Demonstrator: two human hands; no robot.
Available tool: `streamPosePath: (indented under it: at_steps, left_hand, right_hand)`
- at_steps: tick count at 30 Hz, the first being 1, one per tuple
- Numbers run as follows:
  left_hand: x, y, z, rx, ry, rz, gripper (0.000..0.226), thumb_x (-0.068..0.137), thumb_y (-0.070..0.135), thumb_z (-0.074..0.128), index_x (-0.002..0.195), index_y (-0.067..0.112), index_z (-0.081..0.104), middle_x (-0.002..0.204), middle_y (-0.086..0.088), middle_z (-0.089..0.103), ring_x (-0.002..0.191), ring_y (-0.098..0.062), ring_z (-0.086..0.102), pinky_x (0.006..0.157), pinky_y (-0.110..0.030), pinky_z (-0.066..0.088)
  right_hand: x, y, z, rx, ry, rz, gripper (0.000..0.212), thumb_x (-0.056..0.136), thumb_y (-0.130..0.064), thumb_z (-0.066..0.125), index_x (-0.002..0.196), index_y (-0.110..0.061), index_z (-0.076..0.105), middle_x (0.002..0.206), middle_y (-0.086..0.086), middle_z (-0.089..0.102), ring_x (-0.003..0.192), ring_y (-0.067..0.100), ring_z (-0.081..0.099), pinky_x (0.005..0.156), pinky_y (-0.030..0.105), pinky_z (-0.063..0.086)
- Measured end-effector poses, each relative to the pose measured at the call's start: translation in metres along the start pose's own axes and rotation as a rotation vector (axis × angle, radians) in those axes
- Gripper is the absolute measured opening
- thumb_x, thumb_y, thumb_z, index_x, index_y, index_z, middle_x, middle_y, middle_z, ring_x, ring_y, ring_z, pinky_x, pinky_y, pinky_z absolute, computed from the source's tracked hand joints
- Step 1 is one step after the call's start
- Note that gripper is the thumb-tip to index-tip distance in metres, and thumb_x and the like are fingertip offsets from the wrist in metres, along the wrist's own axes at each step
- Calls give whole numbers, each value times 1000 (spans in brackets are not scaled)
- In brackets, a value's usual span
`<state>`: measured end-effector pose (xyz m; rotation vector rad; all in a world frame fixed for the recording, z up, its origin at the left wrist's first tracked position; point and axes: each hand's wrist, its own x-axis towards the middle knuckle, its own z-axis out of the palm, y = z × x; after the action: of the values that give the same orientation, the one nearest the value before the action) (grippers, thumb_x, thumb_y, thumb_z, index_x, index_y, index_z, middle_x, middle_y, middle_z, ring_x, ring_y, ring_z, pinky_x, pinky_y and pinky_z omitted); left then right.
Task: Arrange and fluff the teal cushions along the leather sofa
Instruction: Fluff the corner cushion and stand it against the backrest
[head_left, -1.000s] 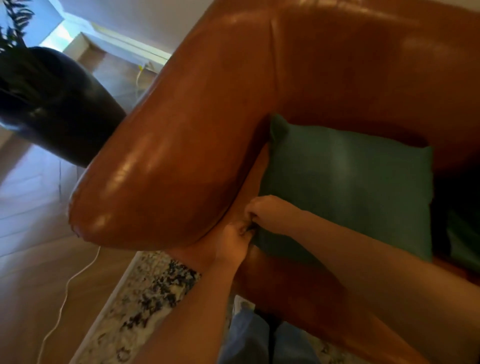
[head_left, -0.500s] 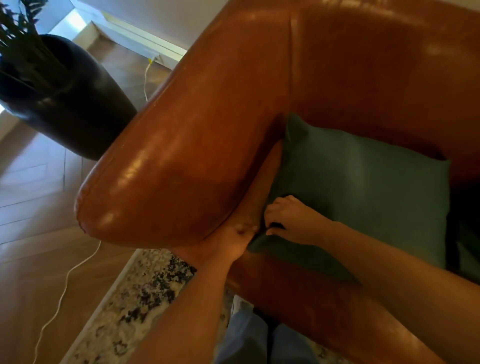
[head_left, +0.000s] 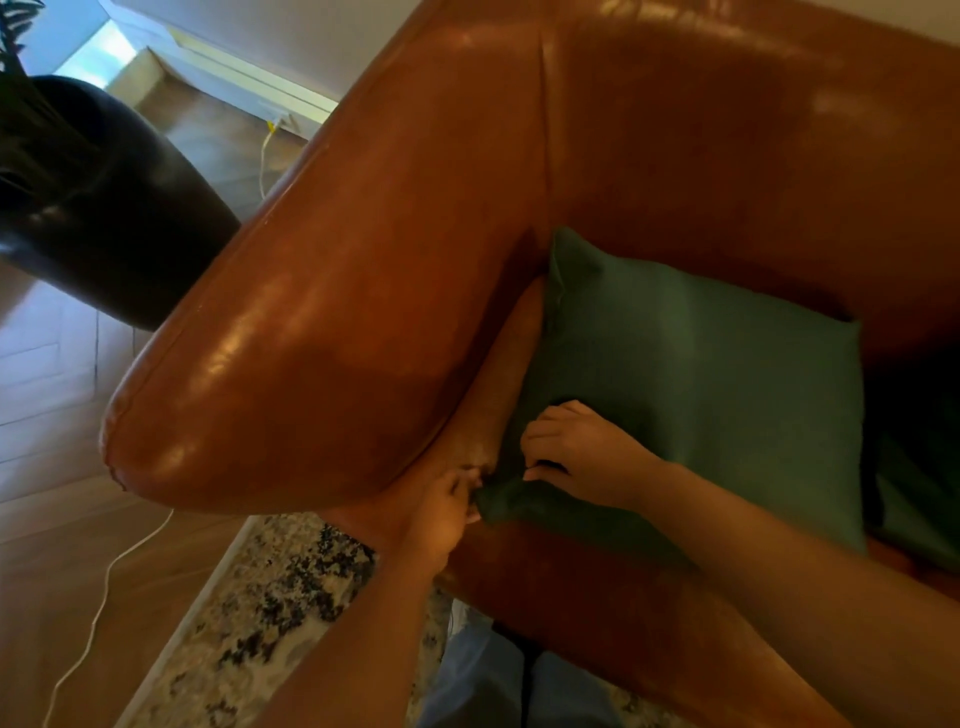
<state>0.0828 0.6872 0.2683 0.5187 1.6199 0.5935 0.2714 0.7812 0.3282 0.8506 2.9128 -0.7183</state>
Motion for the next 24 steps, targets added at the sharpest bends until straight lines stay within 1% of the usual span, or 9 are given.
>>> streamPosePath:
  at_steps: [2, 3, 5, 6, 10, 15, 18, 21, 24]
  left_hand:
    - [-5, 0, -1, -253, -63, -43, 22, 100, 8, 38, 100, 10, 60, 101, -7, 64, 86, -16, 66, 66, -22, 55]
    - [-5, -2, -6, -288, -121, -21, 21, 98, 2, 41, 103, 9, 60, 103, -10, 64, 90, -19, 67, 72, -25, 56]
    - [-4, -7, -17, -177, -214, 65, 30, 89, -7, 53, 108, 13, 61, 110, -12, 62, 97, -22, 66, 84, -32, 55]
    - [-3, -7, -22, -76, -230, 99, 34, 84, -9, 59, 107, 16, 61, 109, -11, 61, 97, -22, 64, 85, -31, 54]
    - [1, -4, -25, 121, -202, 191, 31, 75, -8, 70, 93, 16, 61, 86, -6, 62, 79, -15, 61, 73, -22, 51]
    - [6, -2, -19, -32, -190, 88, 27, 79, -9, 65, 93, 12, 55, 83, -6, 61, 84, -20, 62, 87, -42, 52]
    - [4, -2, -15, -120, -198, 18, 22, 87, -7, 56, 94, 13, 52, 91, -6, 60, 84, -19, 61, 76, -32, 54]
    - [6, 0, -14, 71, -146, 119, 25, 83, -3, 58, 91, 20, 54, 84, -2, 54, 71, -11, 52, 61, -23, 44]
    - [8, 4, -14, 219, -133, 240, 28, 74, -3, 62, 83, 22, 55, 77, 1, 50, 66, -9, 48, 61, -24, 40]
  right_hand:
    - [0, 2, -1, 25, 11, 2, 31, 92, -45, 39, 85, -23, 61, 96, -9, 61, 95, 15, 53, 90, 32, 37]
    - [0, 3, -1, 32, 14, 4, 32, 92, -45, 39, 85, -23, 61, 97, -9, 62, 95, 15, 54, 90, 33, 37]
    - [1, 3, 0, 40, 25, -3, 32, 92, -45, 39, 85, -23, 62, 97, -8, 62, 96, 16, 54, 90, 34, 39]
    - [0, 3, 1, 40, 32, -8, 32, 92, -45, 39, 85, -23, 62, 97, -8, 62, 95, 15, 54, 90, 34, 39]
    - [-3, 5, 3, 56, 50, -8, 29, 93, -44, 42, 85, -23, 61, 95, -8, 62, 94, 15, 55, 91, 32, 35]
    - [0, 4, 0, 48, 41, -6, 27, 93, -43, 43, 85, -24, 60, 98, -9, 62, 97, 14, 55, 92, 35, 37]
    - [0, 6, -4, 37, 10, -6, 20, 93, -40, 50, 85, -24, 61, 99, -9, 61, 98, 14, 55, 94, 32, 32]
    - [-4, 8, -7, 52, 0, -6, 18, 93, -38, 53, 85, -24, 61, 99, -9, 61, 97, 14, 54, 94, 28, 26]
    - [-8, 7, -5, 68, 30, -5, 29, 93, -43, 43, 85, -22, 62, 96, -7, 62, 96, 15, 56, 95, 28, 26]
